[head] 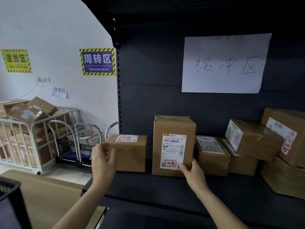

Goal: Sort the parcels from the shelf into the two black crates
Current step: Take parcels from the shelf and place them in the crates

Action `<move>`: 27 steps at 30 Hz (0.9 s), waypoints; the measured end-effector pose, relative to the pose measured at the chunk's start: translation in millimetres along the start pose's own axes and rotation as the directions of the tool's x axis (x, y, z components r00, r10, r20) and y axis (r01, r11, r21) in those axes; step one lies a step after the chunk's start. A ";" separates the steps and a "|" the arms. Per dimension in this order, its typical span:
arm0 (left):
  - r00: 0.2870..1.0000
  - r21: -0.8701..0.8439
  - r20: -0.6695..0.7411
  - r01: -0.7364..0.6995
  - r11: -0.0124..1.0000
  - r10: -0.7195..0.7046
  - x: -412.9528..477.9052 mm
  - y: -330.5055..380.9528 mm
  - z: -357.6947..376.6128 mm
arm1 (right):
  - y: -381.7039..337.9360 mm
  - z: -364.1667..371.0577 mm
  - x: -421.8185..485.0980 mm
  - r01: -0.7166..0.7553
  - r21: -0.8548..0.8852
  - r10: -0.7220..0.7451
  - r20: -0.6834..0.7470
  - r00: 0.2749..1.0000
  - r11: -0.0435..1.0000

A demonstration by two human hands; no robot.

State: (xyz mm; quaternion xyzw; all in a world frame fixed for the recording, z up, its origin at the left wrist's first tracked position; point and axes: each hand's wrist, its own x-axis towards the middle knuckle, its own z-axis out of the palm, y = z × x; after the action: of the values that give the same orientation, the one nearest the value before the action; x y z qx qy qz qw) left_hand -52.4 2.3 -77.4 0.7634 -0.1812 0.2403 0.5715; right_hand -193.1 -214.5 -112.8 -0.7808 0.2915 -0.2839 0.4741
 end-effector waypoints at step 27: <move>0.764 -0.374 0.525 0.603 0.705 -0.375 37.1 -49.1 7.6 | -9.0 19.0 29.0 -0.082 0.227 0.048 0.149 0.988 0.971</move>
State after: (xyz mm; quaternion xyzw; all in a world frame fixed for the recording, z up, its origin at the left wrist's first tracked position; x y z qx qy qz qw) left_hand 6.3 8.8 -96.4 0.6309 -0.1404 -0.1485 0.7485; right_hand -158.4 -221.1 -107.2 -0.7284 0.2472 -0.2439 0.5906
